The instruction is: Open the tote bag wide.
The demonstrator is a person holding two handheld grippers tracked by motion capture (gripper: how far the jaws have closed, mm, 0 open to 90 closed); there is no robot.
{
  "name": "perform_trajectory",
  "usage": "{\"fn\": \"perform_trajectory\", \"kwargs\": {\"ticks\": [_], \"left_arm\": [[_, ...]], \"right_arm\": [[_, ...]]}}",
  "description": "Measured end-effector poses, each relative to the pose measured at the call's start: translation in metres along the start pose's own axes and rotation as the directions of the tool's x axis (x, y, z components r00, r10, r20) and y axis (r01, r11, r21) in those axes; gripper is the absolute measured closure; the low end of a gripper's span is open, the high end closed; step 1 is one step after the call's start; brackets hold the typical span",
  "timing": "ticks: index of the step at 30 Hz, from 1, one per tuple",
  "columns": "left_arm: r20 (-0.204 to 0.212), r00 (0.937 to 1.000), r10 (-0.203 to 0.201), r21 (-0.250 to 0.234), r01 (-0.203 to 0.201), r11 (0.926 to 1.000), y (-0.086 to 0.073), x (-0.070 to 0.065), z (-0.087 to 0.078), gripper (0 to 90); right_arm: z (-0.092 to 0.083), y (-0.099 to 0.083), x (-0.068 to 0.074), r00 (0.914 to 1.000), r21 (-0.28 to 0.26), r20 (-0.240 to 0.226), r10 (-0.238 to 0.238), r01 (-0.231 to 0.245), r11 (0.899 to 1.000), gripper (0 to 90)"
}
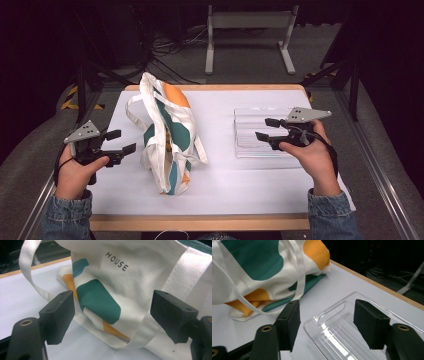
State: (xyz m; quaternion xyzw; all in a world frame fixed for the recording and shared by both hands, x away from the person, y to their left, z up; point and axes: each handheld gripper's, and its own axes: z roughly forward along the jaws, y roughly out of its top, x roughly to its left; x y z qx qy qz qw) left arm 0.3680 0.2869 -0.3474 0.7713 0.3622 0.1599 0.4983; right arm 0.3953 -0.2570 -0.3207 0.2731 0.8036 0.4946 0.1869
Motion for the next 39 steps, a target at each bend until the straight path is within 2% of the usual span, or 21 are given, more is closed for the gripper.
{"fn": "perform_trajectory", "kwargs": {"ticks": [4, 7, 9, 14, 15, 20, 27, 36, 38, 39], "left_arm": [[0.008, 1.0, 0.001, -0.014, -0.001, 0.9999, 0.003, -0.003, -0.005, 20.5], [0.036, 0.9994, 0.001, -0.033, 0.0, 0.9995, 0.006, -0.008, -0.008, 20.1], [0.056, 0.9983, 0.019, -0.037, -0.017, 0.9992, 0.01, -0.014, -0.01, 19.8], [0.115, 0.9916, 0.059, -0.038, -0.055, 0.9977, 0.018, -0.032, -0.012, 19.2], [0.115, 0.9916, 0.059, -0.038, -0.055, 0.9977, 0.018, -0.032, -0.012, 19.2], [0.148, 0.9839, 0.101, -0.018, -0.099, 0.9949, 0.022, -0.044, -0.01, 19.1], [0.134, 0.9846, 0.112, 0.017, -0.116, 0.9932, 0.02, -0.047, 0.002, 20.6], [0.132, 0.9809, 0.143, 0.031, -0.148, 0.9885, 0.016, -0.046, 0.018, 38.6], [0.137, 0.9795, 0.148, 0.036, -0.154, 0.9874, 0.015, -0.046, 0.022, 40.1], [0.135, 0.9796, 0.148, 0.023, -0.153, 0.988, 0.014, -0.045, 0.024, 42.8]], "right_arm": [[-0.002, 0.004, 0.004, 1.0, -0.028, 0.0, -0.003, 0.003, 1.0, 38.5], [-0.002, 0.006, 0.007, 0.9999, -0.039, -0.011, 0.0, 0.0, 0.999, 39.6], [-0.001, 0.007, 0.01, 0.9998, -0.044, -0.02, -0.001, 0.0, 0.999, 40.7], [0.002, 0.011, 0.019, 0.9993, -0.052, -0.027, -0.027, 0.026, 0.998, 40.2], [0.003, 0.011, 0.02, 0.9991, -0.055, -0.031, -0.029, 0.027, 0.998, 40.0], [0.006, 0.013, 0.025, 0.9984, -0.061, -0.045, -0.033, 0.03, 0.998, 39.5], [0.009, 0.015, 0.031, 0.9965, -0.064, -0.073, -0.041, 0.036, 0.997, 39.4], [0.015, 0.018, 0.042, 0.9923, -0.056, -0.111, -0.056, 0.05, 0.997, 39.6], [0.016, 0.019, 0.043, 0.9918, -0.056, -0.114, -0.058, 0.052, 0.997, 39.6], [0.016, 0.019, 0.044, 0.9913, -0.058, -0.117, -0.06, 0.053, 0.997, 39.6]]}}
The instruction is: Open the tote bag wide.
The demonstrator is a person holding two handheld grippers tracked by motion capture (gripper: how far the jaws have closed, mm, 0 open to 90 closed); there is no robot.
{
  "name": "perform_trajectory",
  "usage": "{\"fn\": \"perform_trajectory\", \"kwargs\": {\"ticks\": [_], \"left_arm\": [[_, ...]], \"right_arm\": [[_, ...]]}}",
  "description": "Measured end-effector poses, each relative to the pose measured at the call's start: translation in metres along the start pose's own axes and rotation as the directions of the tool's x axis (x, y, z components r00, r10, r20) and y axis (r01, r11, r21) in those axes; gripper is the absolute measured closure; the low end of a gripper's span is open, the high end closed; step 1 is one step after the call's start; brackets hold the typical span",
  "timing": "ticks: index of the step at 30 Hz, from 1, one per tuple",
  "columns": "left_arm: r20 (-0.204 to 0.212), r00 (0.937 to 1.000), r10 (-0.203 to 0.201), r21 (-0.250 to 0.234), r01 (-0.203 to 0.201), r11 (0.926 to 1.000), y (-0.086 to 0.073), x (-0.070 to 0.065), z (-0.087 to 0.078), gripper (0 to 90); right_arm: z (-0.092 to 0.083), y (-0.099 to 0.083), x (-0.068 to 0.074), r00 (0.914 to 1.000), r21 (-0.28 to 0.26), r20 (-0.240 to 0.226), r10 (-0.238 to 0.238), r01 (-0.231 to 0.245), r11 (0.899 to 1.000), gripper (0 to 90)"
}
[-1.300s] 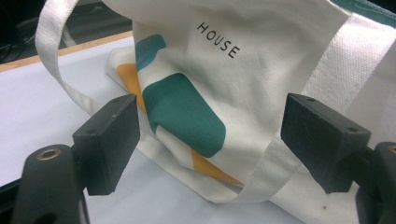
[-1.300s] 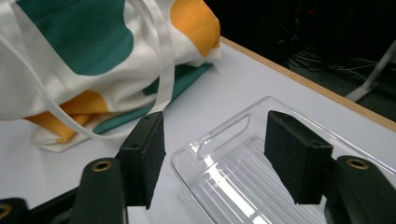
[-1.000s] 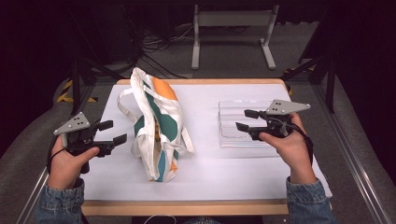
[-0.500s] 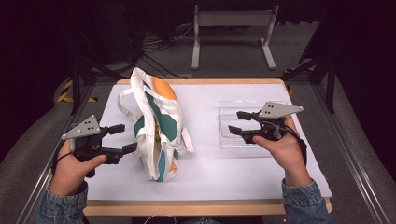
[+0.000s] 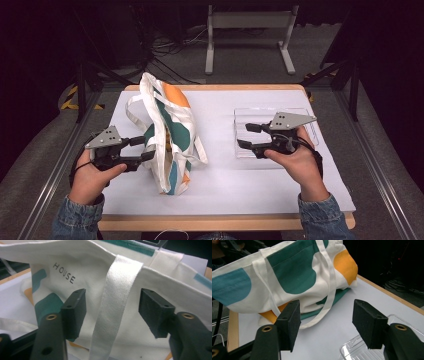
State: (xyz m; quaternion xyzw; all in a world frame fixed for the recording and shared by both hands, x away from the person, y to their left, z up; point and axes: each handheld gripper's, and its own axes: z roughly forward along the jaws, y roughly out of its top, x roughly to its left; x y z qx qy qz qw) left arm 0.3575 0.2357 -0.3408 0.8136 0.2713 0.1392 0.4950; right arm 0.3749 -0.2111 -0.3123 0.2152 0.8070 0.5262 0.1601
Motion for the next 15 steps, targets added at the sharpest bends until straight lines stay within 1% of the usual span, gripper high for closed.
{"fn": "perform_trajectory", "kwargs": {"ticks": [1, 2, 3, 5, 6, 7, 8, 9, 10, 11, 15], "left_arm": [[0.002, 1.0, -0.003, -0.02, 0.003, 0.9998, -0.001, 0.001, 0.001, 46.8], [0.007, 1.0, -0.007, -0.031, 0.008, 0.9995, -0.002, 0.003, 0.003, 53.1], [0.01, 0.9999, -0.009, -0.043, 0.01, 0.999, -0.003, 0.004, 0.004, 56.5], [0.017, 0.9998, -0.01, -0.049, 0.011, 0.9987, -0.003, 0.005, 0.004, 65.6], [0.025, 0.9996, -0.011, -0.055, 0.013, 0.9984, -0.003, 0.005, 0.004, 65.6], [0.029, 0.9995, -0.01, -0.061, 0.011, 0.998, -0.003, 0.005, 0.003, 70.0], [0.028, 0.9996, -0.004, -0.062, 0.006, 0.998, -0.003, 0.005, 0.003, 79.3], [0.027, 0.9996, -0.003, -0.064, 0.005, 0.998, -0.003, 0.005, 0.002, 79.3], [0.027, 0.9996, -0.007, -0.068, 0.009, 0.9976, -0.002, 0.004, 0.001, 82.6], [0.027, 0.9996, -0.007, -0.068, 0.009, 0.9976, -0.002, 0.004, 0.001, 83.4], [0.027, 0.9996, -0.004, -0.068, 0.006, 0.9976, -0.001, 0.002, 0.0, 84.7]], "right_arm": [[0.001, 0.0, 0.001, 1.0, 0.001, -0.002, -0.001, 0.001, 1.0, 39.6], [0.002, 0.001, 0.003, 0.9999, 0.0, -0.01, -0.003, 0.003, 1.0, 39.4], [0.003, 0.001, 0.004, 0.9999, -0.001, -0.015, -0.004, 0.004, 1.0, 39.2], [0.004, 0.002, 0.005, 0.9997, 0.0, -0.022, -0.007, 0.007, 1.0, 39.2], [0.004, 0.002, 0.005, 0.9997, 0.0, -0.022, -0.007, 0.007, 1.0, 39.2], [0.005, 0.002, 0.006, 0.9997, -0.001, -0.025, -0.008, 0.008, 1.0, 39.2], [0.006, 0.002, 0.007, 0.9995, -0.004, -0.029, -0.009, 0.008, 1.0, 39.5], [0.006, 0.002, 0.007, 0.9995, -0.004, -0.029, -0.009, 0.008, 1.0, 39.5], [0.006, 0.003, 0.008, 0.9995, -0.006, -0.03, -0.011, 0.011, 1.0, 40.2], [0.006, 0.003, 0.008, 0.9995, -0.006, -0.03, -0.011, 0.011, 1.0, 40.2], [0.007, 0.005, 0.011, 0.9991, -0.008, -0.039, -0.013, 0.013, 1.0, 42.1]]}}
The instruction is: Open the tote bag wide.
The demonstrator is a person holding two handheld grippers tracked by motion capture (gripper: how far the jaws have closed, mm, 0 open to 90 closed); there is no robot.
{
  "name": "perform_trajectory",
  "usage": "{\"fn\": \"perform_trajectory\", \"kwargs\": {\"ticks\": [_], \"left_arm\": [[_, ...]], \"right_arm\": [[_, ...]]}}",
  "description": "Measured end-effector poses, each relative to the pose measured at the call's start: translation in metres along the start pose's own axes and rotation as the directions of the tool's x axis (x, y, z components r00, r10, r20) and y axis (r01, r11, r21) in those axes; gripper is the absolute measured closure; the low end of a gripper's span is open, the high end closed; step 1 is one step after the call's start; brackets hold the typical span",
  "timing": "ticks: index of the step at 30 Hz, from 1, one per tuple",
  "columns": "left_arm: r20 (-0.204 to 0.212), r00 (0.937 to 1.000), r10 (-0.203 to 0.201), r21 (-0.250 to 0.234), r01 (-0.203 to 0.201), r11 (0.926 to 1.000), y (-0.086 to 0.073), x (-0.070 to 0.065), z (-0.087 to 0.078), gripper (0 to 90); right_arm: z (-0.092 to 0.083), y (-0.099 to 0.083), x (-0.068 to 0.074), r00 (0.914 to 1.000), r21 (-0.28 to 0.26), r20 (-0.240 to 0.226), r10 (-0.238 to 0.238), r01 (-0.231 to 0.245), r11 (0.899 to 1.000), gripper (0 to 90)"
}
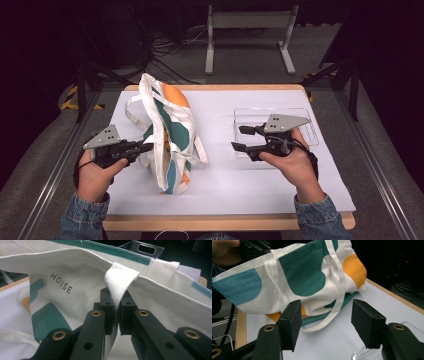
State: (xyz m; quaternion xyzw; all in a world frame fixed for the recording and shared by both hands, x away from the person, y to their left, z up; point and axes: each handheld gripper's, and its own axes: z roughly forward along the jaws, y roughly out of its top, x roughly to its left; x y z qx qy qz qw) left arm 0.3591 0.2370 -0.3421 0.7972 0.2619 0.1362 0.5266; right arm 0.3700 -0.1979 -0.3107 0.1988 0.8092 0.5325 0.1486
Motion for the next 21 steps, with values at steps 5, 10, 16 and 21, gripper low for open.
{"fn": "perform_trajectory", "kwargs": {"ticks": [5, 10, 16, 21], "left_arm": [[0.0, 1.0, 0.004, 0.004, -0.004, 1.0, 0.002, -0.002, 0.0, 85.1], [0.0, 1.0, -0.001, 0.005, 0.001, 1.0, 0.003, -0.003, 0.0, 85.0], [0.0, 1.0, 0.007, 0.005, -0.007, 1.0, 0.003, -0.004, -0.001, 84.9], [0.001, 1.0, 0.003, 0.004, -0.003, 1.0, 0.003, -0.005, -0.001, 84.8]], "right_arm": [[0.01, 0.007, 0.008, 0.9994, 0.004, -0.033, -0.012, 0.012, 1.0, 44.0], [0.024, 0.019, 0.019, 0.9963, -0.006, -0.074, -0.044, 0.043, 0.999, 44.8], [0.054, 0.026, 0.033, 0.9868, 0.017, -0.144, -0.074, 0.078, 0.997, 45.0], [0.079, 0.028, 0.044, 0.9768, 0.045, -0.197, -0.085, 0.096, 0.994, 46.0]]}}
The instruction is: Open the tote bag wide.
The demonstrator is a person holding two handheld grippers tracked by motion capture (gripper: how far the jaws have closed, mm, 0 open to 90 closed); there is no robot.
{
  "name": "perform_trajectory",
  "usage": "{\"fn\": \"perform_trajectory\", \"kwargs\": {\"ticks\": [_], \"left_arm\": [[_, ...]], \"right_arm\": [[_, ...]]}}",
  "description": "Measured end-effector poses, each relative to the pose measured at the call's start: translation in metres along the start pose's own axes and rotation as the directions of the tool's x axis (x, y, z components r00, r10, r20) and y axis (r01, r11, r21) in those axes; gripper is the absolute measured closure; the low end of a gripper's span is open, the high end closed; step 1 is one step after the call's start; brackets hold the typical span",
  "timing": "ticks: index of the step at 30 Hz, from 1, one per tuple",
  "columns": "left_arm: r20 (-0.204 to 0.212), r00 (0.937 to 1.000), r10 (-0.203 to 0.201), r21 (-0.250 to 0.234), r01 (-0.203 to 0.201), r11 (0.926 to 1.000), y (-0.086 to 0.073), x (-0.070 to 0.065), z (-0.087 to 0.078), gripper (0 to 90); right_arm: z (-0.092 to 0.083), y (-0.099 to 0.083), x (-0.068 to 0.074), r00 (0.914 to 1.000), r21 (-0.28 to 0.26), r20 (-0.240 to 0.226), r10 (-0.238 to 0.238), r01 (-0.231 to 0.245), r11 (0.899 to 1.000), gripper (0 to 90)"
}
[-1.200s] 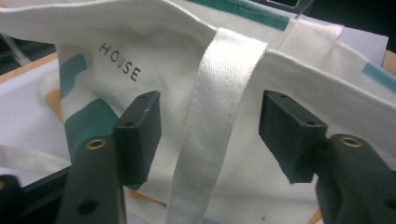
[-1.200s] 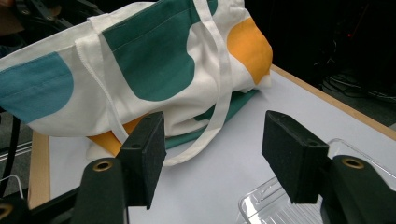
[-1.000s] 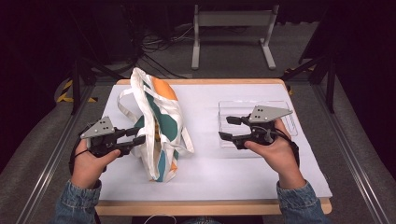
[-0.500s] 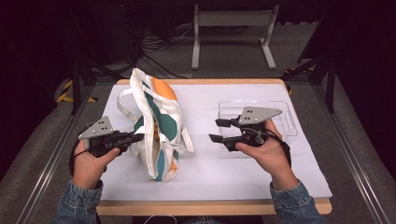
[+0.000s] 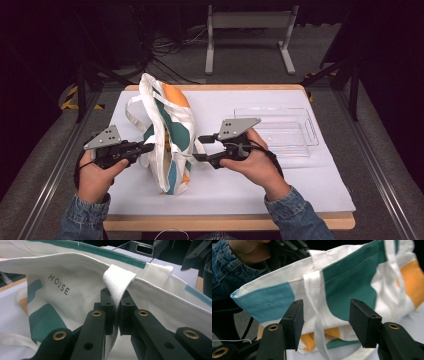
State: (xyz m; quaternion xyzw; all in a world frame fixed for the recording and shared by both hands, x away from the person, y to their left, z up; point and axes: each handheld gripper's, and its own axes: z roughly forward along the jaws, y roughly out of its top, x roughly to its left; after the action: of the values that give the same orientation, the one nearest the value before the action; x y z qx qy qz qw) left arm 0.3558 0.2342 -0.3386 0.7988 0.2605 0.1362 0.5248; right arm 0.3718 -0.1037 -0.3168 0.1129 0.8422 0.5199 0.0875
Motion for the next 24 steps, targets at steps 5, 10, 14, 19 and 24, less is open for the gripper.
{"fn": "perform_trajectory", "kwargs": {"ticks": [5, 10, 14, 19, 24], "left_arm": [[0.001, 1.0, 0.0, -0.001, 0.0, 1.0, 0.0, -0.001, 0.0, 84.7], [0.004, 1.0, -0.006, -0.001, 0.006, 1.0, 0.0, -0.001, 0.001, 84.6], [0.002, 1.0, -0.008, -0.003, 0.008, 1.0, 0.0, -0.001, 0.0, 84.5], [-0.004, 0.9999, -0.01, -0.01, 0.01, 0.9999, 0.001, -0.001, -0.001, 84.6], [-0.02, 0.9998, -0.002, -0.023, 0.002, 0.9997, 0.002, -0.001, -0.003, 84.6]], "right_arm": [[0.018, 0.001, 0.004, 0.9994, 0.023, -0.034, -0.011, 0.012, 1.0, 51.5], [0.032, 0.002, 0.006, 0.9986, 0.045, -0.051, -0.013, 0.015, 0.999, 66.7], [0.034, 0.003, 0.009, 0.9981, 0.04, -0.052, -0.032, 0.034, 0.999, 83.1], [0.033, 0.005, 0.012, 0.9979, 0.037, -0.037, -0.054, 0.055, 0.998, 87.4], [0.029, 0.005, 0.012, 0.9981, 0.03, -0.027, -0.056, 0.057, 0.998, 87.5]]}}
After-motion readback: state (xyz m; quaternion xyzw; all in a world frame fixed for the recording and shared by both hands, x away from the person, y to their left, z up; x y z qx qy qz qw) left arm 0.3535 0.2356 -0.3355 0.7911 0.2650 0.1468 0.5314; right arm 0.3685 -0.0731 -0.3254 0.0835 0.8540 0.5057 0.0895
